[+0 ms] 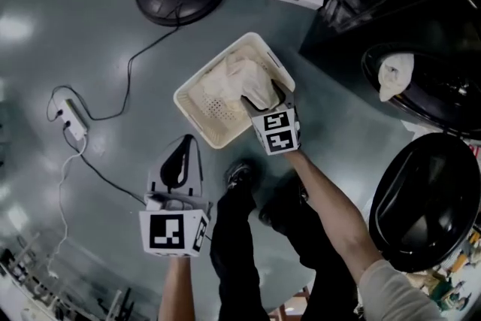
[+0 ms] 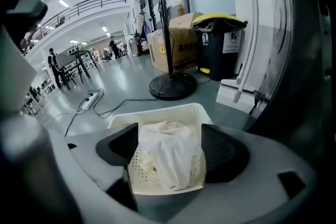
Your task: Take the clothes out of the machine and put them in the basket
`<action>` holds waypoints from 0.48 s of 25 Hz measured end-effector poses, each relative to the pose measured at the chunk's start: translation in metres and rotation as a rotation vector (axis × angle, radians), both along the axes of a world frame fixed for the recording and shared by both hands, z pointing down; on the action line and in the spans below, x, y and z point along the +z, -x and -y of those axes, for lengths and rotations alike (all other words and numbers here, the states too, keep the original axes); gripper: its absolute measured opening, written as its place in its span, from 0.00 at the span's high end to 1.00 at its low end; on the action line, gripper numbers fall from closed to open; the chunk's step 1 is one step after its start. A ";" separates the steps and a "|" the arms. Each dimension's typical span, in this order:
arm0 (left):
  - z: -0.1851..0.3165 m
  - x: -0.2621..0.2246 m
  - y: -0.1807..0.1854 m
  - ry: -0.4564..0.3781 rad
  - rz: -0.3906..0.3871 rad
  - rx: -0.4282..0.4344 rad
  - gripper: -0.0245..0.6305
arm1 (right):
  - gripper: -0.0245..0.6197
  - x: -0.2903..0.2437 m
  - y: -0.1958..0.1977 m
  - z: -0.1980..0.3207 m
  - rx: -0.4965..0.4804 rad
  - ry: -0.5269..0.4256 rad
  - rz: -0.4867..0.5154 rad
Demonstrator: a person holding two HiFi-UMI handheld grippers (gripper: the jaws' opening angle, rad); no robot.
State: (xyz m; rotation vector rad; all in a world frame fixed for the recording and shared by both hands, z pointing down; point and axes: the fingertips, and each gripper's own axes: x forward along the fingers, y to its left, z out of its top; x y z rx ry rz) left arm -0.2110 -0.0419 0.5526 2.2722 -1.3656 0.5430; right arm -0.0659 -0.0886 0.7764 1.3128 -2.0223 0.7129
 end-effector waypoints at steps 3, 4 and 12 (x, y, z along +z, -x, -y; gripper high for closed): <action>0.002 -0.019 -0.018 -0.001 -0.008 0.050 0.93 | 0.55 -0.042 -0.008 -0.003 0.039 -0.053 0.013; 0.003 -0.026 -0.024 -0.001 -0.011 0.066 0.93 | 0.66 -0.055 -0.013 -0.004 0.055 -0.066 0.009; 0.010 -0.074 -0.098 -0.004 -0.030 0.190 0.93 | 0.92 -0.144 -0.076 -0.025 0.194 -0.131 0.047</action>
